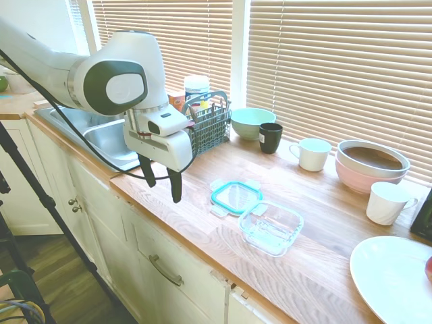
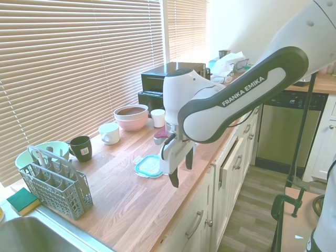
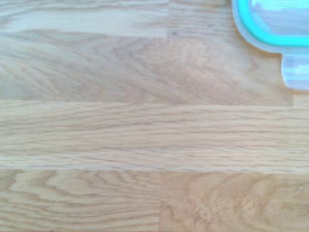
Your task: Cover the lid of the food container
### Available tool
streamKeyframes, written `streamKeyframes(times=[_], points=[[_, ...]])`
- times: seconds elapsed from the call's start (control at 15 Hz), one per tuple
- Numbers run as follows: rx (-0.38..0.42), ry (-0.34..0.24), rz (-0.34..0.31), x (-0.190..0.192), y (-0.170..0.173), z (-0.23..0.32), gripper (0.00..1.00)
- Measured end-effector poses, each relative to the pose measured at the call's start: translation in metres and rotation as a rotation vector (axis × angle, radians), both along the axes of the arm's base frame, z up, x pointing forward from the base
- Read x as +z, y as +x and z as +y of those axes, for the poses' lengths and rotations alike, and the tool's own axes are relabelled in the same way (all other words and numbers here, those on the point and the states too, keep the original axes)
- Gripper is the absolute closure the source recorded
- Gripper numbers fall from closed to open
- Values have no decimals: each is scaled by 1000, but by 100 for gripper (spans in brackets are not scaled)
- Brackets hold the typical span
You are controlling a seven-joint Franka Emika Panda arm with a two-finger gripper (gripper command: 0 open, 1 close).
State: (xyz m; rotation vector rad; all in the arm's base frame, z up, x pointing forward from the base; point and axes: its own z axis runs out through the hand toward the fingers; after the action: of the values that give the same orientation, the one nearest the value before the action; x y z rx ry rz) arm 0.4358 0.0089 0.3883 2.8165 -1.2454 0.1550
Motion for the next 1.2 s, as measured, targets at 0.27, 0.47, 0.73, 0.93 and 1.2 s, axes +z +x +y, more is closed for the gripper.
streamKeyframes(times=[0.27, 0.47, 0.73, 0.93, 1.2], points=[[-17, -117, -11, -9, 33, 20, 0], [-45, -203, -31, -19, 61, 33, 0], [-82, -320, -46, -30, 89, 48, 0], [-87, -361, -45, -38, 102, 55, 0], [-105, -408, -64, -40, 120, 51, 0]])
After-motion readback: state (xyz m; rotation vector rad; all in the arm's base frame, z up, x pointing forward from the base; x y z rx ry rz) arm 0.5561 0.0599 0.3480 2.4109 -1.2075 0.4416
